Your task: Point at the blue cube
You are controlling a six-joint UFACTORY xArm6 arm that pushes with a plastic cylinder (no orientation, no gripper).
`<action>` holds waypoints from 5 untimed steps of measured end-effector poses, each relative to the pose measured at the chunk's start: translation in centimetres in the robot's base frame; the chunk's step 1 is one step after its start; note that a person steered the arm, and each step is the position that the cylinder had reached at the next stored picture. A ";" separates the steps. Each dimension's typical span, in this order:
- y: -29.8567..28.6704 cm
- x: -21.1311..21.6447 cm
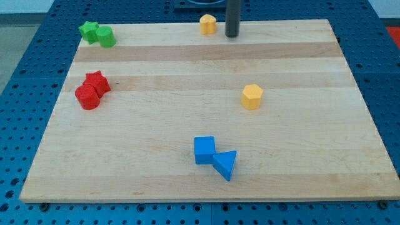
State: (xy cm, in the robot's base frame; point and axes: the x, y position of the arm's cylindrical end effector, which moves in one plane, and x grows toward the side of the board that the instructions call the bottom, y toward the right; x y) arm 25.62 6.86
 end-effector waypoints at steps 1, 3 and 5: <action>0.7 4.6; 5.1 12.1; 9.0 21.5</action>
